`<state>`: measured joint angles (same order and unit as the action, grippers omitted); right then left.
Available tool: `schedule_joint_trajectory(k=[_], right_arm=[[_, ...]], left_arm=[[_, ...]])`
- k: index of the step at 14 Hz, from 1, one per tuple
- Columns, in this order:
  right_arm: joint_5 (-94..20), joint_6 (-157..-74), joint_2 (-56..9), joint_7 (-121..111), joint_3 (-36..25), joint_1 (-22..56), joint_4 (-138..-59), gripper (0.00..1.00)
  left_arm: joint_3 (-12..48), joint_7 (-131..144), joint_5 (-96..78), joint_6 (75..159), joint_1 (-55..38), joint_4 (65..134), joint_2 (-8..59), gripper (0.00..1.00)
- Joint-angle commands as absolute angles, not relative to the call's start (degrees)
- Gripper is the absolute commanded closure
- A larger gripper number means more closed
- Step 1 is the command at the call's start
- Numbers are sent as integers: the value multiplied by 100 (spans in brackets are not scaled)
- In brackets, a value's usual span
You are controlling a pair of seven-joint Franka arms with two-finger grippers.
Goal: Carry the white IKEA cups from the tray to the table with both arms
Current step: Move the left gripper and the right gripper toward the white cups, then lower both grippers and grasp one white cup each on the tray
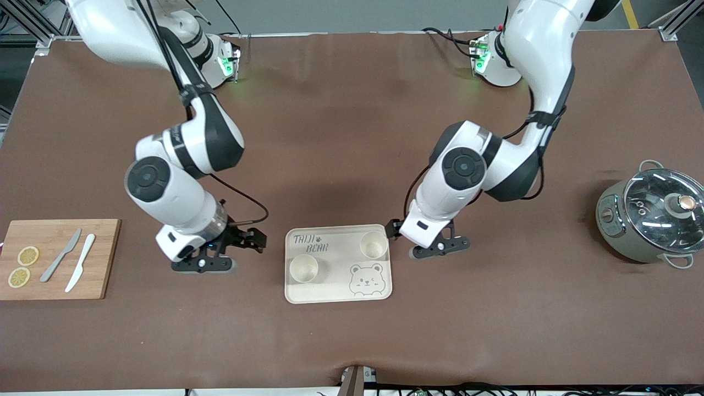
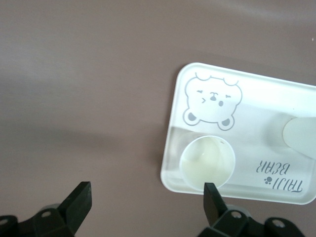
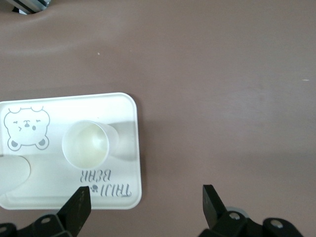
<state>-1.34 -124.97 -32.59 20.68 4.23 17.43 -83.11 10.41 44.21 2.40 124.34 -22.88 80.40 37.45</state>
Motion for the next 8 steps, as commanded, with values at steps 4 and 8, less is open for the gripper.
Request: schedule_joint_trajectory(k=[4, 8], right_arm=[[-53, -13209, -3972, 2259, 343, 2013, -7919, 0], [-9, -13771, -4367, 2259, 334, 2136, -7919, 0]], left_arm=[[984, 4474, 184, 12910, -2461, 7884, 4262, 0], [940, 4526, 202, 13148, -2566, 7884, 4526, 0]])
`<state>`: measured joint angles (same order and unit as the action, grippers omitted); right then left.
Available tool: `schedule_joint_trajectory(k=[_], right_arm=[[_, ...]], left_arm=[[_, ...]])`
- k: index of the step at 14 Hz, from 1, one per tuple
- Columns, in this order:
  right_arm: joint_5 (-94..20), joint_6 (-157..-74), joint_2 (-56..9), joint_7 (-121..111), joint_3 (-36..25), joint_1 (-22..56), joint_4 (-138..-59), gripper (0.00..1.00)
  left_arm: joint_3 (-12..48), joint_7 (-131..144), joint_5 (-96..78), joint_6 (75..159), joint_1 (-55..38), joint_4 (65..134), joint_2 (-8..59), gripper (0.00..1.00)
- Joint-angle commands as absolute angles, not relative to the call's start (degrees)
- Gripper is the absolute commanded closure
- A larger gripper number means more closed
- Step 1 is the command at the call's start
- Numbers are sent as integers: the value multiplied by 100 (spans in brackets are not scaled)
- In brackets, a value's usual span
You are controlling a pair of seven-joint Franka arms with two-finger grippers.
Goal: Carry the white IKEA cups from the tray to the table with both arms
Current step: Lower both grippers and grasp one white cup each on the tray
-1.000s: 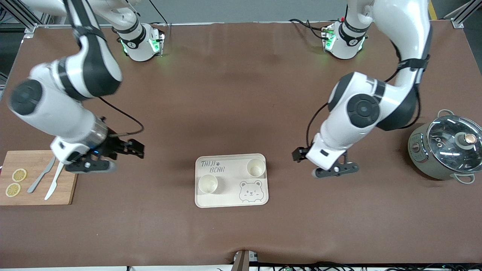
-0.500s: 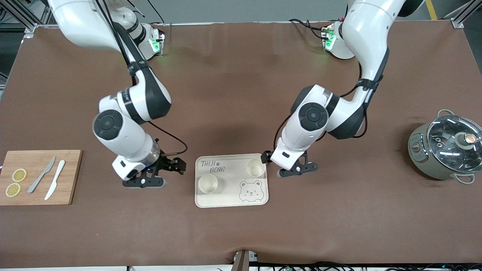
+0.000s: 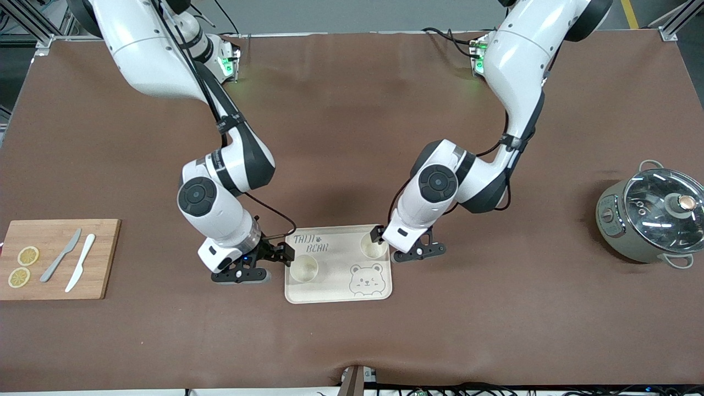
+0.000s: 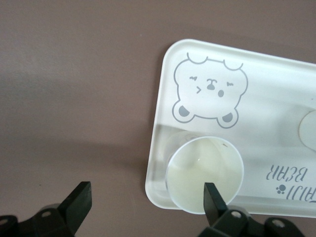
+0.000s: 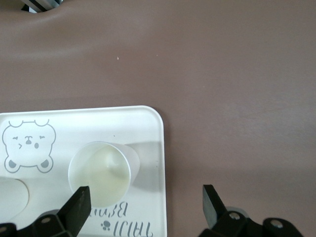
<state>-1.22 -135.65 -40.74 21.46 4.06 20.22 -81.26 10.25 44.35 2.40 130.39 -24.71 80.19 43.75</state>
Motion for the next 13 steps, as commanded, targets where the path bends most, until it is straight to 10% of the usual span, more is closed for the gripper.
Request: schedule_joint_trajectory(k=[1, 6, 13], right_arm=[[-9, -13903, -4464, 2267, 334, 2153, -7893, 0], [26, -14229, -4903, 2363, 203, 2434, -7699, 0], [113, -14527, -5141, 2531, -35, 2646, -7699, 0]], left_arm=[[940, 4518, 202, 13279, -2566, 7892, 4579, 0], [940, 4526, 193, 13430, -2619, 7901, 4702, 0], [888, 4956, 211, 13614, -2856, 7910, 4764, 100]])
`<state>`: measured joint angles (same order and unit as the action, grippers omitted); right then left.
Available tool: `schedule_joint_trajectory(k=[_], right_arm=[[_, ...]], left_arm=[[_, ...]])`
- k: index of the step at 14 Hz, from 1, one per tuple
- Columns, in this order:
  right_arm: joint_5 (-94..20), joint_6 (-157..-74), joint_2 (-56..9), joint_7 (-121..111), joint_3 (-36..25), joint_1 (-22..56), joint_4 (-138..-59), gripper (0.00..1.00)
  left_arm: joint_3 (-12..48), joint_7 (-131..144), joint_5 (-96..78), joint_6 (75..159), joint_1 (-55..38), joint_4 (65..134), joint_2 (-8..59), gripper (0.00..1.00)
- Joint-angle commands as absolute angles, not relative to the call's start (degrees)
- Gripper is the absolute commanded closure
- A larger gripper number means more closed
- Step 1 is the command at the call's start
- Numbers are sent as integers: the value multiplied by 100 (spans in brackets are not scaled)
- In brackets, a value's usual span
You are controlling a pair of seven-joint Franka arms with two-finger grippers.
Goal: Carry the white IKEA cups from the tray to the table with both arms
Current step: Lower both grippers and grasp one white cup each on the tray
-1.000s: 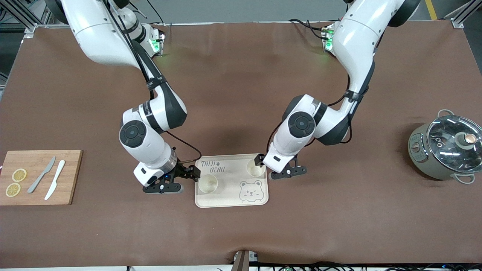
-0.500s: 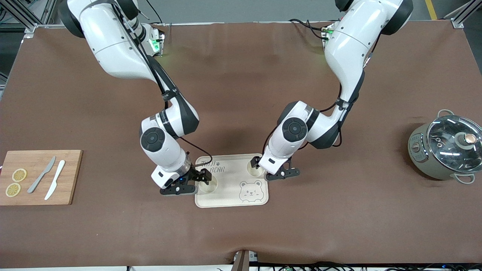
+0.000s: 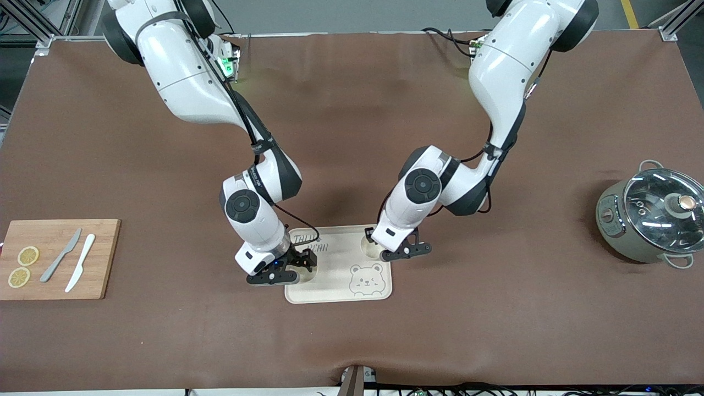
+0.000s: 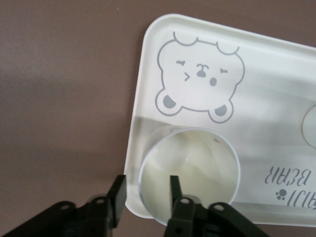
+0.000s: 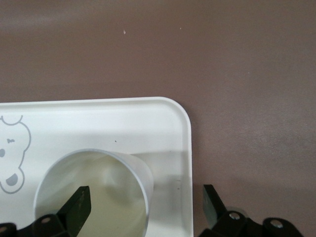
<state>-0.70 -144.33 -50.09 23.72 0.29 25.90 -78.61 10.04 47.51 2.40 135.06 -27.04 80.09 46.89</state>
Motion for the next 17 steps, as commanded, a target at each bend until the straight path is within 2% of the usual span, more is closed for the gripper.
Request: schedule_joint_trajectory(k=[1, 4, 5, 6, 8, 10, 13, 17], right_arm=[[219, -14546, -5176, 2531, -35, 2646, -7699, 0], [237, -14537, -5177, 2514, -35, 2637, -7690, 0], [237, -14537, -5177, 2522, -35, 2637, -7682, 23], [229, -14537, -5177, 2522, -35, 2628, -7682, 39], [229, -14537, -5177, 2522, -35, 2628, -7682, 52], [229, -14528, -5185, 2522, -35, 2628, -7682, 73], [220, -14528, -5186, 2531, -26, 2628, -7682, 98], [220, -14537, -5186, 2531, -26, 2628, -7682, 100]], left_arm=[[879, 4983, 211, 13745, -2874, 7910, 4764, 100], [879, 4992, 246, 13816, -2874, 7910, 4790, 100], [879, 4966, 246, 13808, -2865, 7901, 4781, 100], [879, 4948, 255, 13799, -2839, 7893, 4746, 100], [748, 4826, 264, 13615, -2804, 7875, 4624, 100], [546, 4537, 255, 12976, -2786, 7674, 4536, 100], [440, 4036, 246, 12114, -2716, 7357, 4474, 100], [404, 2991, 246, 11419, -2374, 7348, 4281, 100]])
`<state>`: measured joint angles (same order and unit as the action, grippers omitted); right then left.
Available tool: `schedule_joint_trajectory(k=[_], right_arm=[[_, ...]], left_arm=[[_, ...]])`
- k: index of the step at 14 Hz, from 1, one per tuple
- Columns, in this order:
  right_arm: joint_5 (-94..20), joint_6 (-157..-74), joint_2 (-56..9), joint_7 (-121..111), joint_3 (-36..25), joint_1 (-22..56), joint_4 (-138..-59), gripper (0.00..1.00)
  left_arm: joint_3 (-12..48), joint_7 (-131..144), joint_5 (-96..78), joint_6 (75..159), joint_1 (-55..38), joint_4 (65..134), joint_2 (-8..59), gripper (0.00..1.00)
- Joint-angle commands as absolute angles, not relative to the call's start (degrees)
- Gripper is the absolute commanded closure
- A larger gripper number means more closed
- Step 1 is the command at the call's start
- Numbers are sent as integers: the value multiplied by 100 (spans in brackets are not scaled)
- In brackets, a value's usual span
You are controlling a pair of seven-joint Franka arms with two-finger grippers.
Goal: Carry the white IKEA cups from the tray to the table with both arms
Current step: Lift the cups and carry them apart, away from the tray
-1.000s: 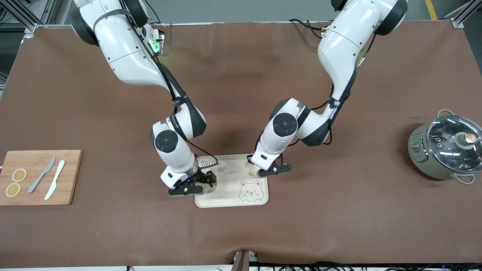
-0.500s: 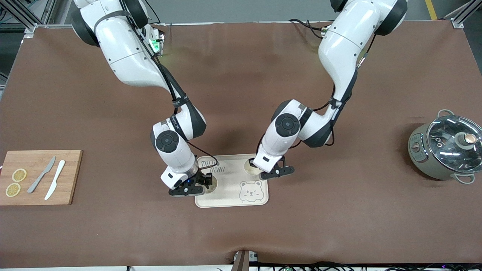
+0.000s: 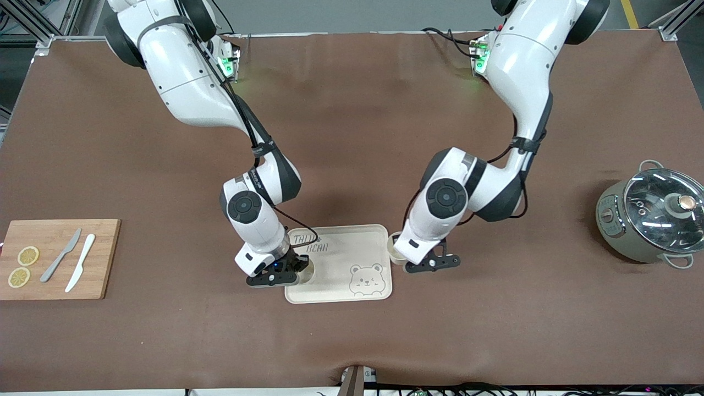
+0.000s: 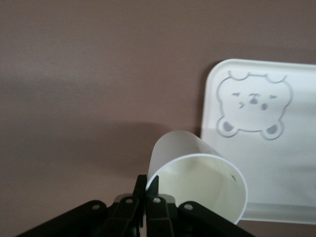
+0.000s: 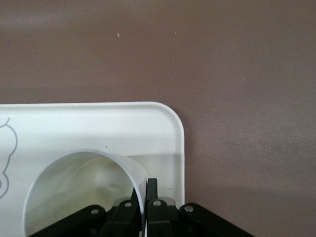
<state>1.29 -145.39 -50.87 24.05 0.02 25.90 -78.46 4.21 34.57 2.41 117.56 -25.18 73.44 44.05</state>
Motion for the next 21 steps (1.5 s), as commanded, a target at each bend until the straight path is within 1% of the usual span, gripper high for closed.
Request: schedule_joint_trajectory(k=[1, 4, 6, 8, 9, 12, 16, 19, 21], right_arm=[[211, -14528, -5177, 2540, -26, 2628, -7682, 100], [124, -14353, -4976, 2523, -9, 2611, -7682, 100], [123, -13732, -4817, 2505, -9, 2549, -7682, 100], [132, -13072, -4510, 2470, -18, 2435, -7568, 100], [158, -12869, -4352, 2391, -9, 2313, -7550, 100], [123, -12140, -3939, 1287, 0, 1856, -7585, 100], [123, -11980, -3595, 118, 0, 1311, -7813, 100], [114, -11865, -3560, -797, 17, 889, -7840, 100], [-8, -11909, -3516, -1211, 18, 643, -7997, 100]], left_arm=[[404, 2814, 246, 11260, -2269, 7348, 4254, 100], [352, 2243, 246, 10820, -1961, 7348, 4096, 100], [334, 1743, 246, 10767, -1680, 7365, 3956, 100], [334, 1137, 255, 10767, -1285, 7374, 3938, 100], [334, 786, 264, 10767, -1100, 7383, 3868, 100], [334, -59, 264, 10767, -626, 7409, 3858, 100], [334, -764, 264, 10793, -115, 7462, 3963, 100], [334, -773, 264, 10933, -53, 7462, 4174, 100], [334, -686, 255, 10986, -88, 7462, 4297, 100]])
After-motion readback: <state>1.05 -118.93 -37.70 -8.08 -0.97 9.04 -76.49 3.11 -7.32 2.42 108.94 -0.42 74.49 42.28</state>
